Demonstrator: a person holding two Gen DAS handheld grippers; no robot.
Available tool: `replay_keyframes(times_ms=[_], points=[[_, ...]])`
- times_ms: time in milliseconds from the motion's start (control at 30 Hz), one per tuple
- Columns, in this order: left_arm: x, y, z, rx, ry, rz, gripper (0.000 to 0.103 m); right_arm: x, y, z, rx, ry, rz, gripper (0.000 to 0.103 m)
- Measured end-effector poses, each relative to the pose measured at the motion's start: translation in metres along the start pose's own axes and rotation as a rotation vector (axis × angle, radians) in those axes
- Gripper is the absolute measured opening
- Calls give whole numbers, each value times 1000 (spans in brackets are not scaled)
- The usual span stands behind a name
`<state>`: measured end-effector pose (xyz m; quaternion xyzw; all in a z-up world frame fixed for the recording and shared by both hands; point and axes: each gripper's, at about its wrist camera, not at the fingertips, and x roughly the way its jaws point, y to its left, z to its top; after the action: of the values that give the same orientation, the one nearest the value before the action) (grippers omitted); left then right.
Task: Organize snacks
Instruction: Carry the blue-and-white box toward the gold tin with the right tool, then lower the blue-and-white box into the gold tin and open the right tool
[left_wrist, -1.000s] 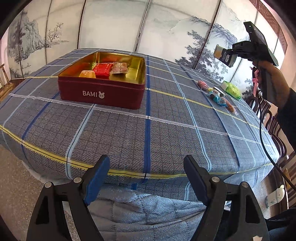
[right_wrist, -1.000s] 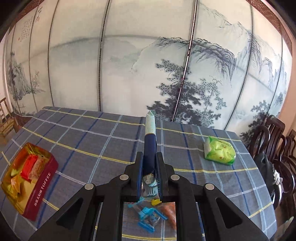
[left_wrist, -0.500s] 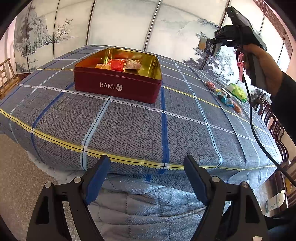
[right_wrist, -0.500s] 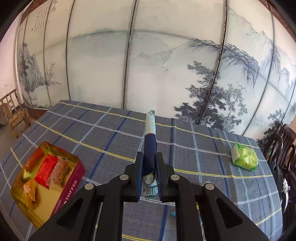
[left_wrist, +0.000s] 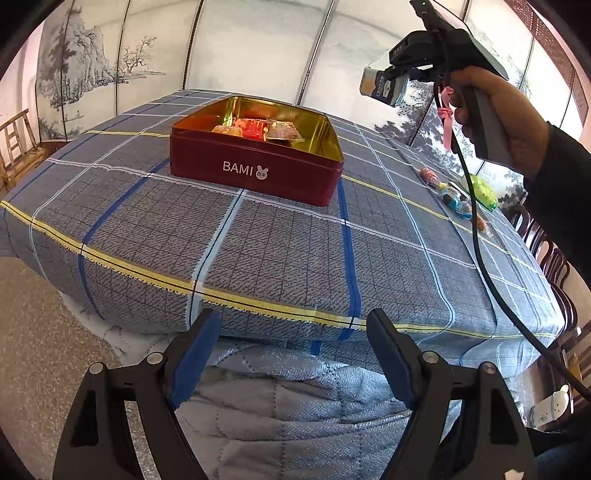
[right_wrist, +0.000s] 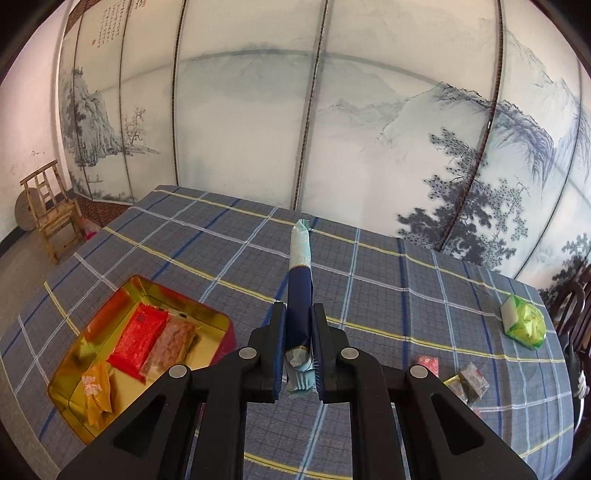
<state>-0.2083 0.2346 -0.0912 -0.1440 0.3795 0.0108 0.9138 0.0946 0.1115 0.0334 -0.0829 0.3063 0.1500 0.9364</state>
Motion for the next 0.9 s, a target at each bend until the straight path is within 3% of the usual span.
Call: replay_keyframes(times_ms=[533, 900], points=[[-5, 26, -10, -62, 8, 26, 78, 19, 79, -23, -56, 71, 117, 14], [-1, 30, -13, -74, 17, 27, 78, 15, 116, -67, -87, 143, 241, 14]])
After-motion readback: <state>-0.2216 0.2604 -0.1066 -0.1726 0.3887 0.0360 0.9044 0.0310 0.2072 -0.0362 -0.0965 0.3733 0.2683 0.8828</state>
